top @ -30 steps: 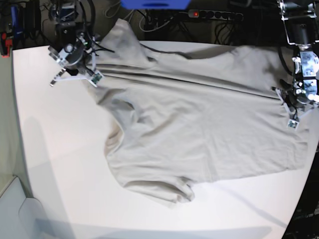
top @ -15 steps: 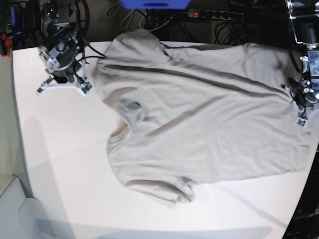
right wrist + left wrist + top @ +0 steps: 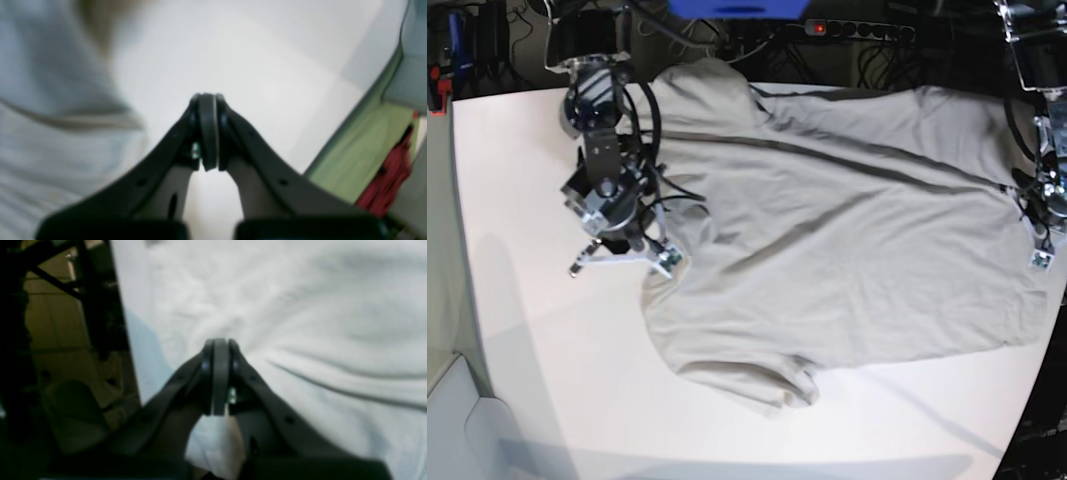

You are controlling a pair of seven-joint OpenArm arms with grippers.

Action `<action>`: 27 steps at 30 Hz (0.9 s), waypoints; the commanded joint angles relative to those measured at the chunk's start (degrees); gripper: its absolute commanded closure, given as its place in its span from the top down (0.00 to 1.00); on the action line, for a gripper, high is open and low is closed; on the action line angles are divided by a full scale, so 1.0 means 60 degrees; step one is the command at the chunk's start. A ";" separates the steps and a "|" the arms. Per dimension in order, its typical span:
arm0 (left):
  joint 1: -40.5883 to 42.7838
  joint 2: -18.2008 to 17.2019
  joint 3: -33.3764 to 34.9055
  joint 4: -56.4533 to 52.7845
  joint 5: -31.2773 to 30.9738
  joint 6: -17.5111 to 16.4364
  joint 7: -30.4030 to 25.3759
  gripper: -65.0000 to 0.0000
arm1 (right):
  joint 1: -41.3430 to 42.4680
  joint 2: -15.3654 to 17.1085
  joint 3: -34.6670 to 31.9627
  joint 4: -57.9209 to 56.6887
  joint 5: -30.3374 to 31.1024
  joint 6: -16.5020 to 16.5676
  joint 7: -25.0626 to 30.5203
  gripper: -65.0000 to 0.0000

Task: Layout the t-shirt on the table in an organized manner, then fold the t-shirt properly
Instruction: 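Grasp the shoulder fabric with the right gripper and smooth it outward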

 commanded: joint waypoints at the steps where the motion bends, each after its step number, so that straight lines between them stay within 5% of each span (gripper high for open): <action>1: -0.0183 -0.0275 -0.0063 0.0100 0.0073 0.0066 -0.0069 0.00 | 0.0044 -0.0060 -0.0363 0.0179 0.0060 -0.0042 0.0075 0.00; 8: -0.0183 -0.0260 -0.0078 0.0071 0.0073 0.0066 -0.0054 0.00 | -0.0425 -0.0075 -0.2825 0.0194 0.0060 -0.0042 0.0075 0.00; 16: 0.0066 -0.0318 -0.0092 0.0041 0.0102 0.0066 -0.0127 0.00 | -0.0410 -0.0383 -0.2927 -0.2399 0.0089 -0.0042 0.0999 0.00; 23: 0.0052 -0.0626 -0.0107 0.0085 0.0073 0.0066 -0.0127 0.00 | -0.1055 -0.0837 -0.3030 -0.2473 0.0089 -0.0042 0.1130 0.00; 27: -0.0007 -0.0641 -0.0107 0.0364 0.0073 0.0066 -0.0039 0.00 | -0.1172 -0.0954 -0.4099 -0.2209 0.0089 -0.0042 0.1130 0.00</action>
